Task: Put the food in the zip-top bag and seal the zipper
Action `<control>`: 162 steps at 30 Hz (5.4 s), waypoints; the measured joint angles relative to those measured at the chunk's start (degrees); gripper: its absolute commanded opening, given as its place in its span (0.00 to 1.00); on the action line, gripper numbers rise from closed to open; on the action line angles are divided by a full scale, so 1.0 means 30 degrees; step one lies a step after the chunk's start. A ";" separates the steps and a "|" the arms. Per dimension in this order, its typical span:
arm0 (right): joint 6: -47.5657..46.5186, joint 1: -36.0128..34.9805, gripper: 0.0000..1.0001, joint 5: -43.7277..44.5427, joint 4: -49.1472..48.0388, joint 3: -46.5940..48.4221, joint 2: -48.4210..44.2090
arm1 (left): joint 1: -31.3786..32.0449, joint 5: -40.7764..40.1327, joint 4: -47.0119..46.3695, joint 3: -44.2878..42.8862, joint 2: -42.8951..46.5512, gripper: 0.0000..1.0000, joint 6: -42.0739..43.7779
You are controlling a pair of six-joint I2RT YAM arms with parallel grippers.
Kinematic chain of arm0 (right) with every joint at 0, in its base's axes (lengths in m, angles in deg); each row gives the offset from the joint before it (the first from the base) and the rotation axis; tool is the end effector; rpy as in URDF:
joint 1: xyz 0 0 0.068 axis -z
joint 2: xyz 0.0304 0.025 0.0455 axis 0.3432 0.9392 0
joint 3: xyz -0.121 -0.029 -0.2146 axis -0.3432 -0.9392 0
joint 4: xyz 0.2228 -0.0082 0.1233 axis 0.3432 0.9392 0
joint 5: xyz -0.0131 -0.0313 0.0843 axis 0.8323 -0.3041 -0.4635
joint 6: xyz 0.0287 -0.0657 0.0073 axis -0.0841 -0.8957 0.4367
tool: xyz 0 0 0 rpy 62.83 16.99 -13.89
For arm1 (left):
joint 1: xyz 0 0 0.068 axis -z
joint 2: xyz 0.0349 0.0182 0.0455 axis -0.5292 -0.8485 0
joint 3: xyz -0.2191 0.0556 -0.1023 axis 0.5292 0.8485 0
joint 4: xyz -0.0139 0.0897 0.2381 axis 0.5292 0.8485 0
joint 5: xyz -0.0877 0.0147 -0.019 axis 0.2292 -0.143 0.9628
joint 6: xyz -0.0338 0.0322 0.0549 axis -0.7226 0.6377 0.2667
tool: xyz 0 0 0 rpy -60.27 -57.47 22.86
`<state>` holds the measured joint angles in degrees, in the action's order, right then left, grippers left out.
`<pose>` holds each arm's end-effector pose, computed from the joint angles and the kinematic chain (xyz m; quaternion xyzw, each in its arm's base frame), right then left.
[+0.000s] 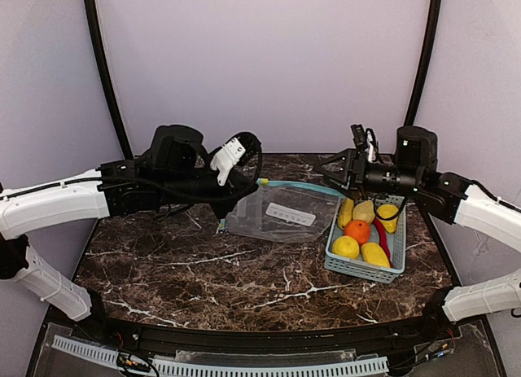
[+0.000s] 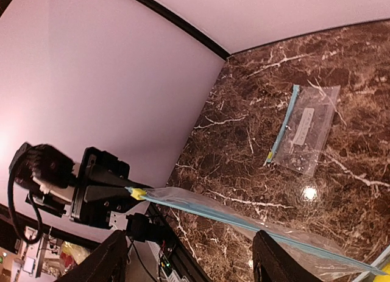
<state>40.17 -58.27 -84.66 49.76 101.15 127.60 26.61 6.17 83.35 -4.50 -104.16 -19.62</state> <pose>0.2070 0.1940 0.3118 -0.0343 0.7796 0.5443 0.3079 0.1823 -0.2925 0.3230 0.4259 0.6917 -0.2354 0.5335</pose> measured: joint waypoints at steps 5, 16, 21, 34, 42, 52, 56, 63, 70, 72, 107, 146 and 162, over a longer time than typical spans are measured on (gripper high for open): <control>-0.4269 -0.0015 0.60 -0.0583 0.0240 0.0175 -0.1843 | -0.1880 0.4809 0.3147 -0.1698 0.0000 0.01 -0.0488; -1.2706 -0.3563 0.47 -0.2018 0.4685 0.4444 0.1945 | -0.2616 1.2313 0.7431 -0.1734 0.0000 0.01 0.2586; -1.4054 -0.4787 0.44 -0.3446 0.4998 0.4619 0.3330 | -0.3534 1.4294 0.7213 -0.0736 0.0750 0.01 0.2776; -1.4987 -0.5931 0.32 -0.5348 0.3599 0.5639 0.6113 | -0.4255 1.6997 0.6594 0.0007 0.0911 0.01 0.2586; -1.5205 -0.6222 0.19 -0.5574 0.2841 0.5756 0.6499 | -0.4255 1.7289 0.6426 0.0066 0.0663 0.01 0.2514; -1.5198 -0.6258 0.20 -0.5748 0.1996 0.5778 0.7038 | -0.4255 1.7260 0.6360 0.0160 0.0539 0.01 0.2514; -1.5118 -0.6258 0.20 -0.5763 0.1851 0.5778 0.7140 | -0.4255 1.7252 0.6360 0.0168 0.0539 0.01 0.2514; -1.4819 -0.6266 0.10 -0.5792 0.1661 0.5807 0.7308 | -0.4255 1.7172 0.6244 0.0277 0.0539 0.01 0.2506; -1.4608 -0.6266 0.00 -0.5581 0.1588 0.5814 0.7431 | -0.4255 1.6976 0.6149 0.0423 0.0583 0.01 0.2506; -1.4666 -0.6266 0.00 -0.5479 0.1581 0.5814 0.7431 | -0.4255 1.6779 0.5974 0.0525 0.0670 0.01 0.2499; -1.4651 -0.6273 0.00 0.0022 0.1326 0.4648 0.6076 | -0.5603 0.9384 0.2484 0.2528 0.3322 0.01 0.0940; -1.2662 -0.5464 0.00 0.1719 0.1472 0.3679 0.5814 | -0.9719 0.4779 0.0918 0.3417 0.4809 0.01 -0.1173; -1.2560 -0.5377 0.45 0.0627 0.2390 0.3534 0.5078 | -0.9573 1.1387 0.0138 0.3956 0.4342 0.01 -0.0313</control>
<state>2.49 -74.40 -82.78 56.93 111.75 142.84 -2.11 40.33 83.76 7.37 -91.13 -20.56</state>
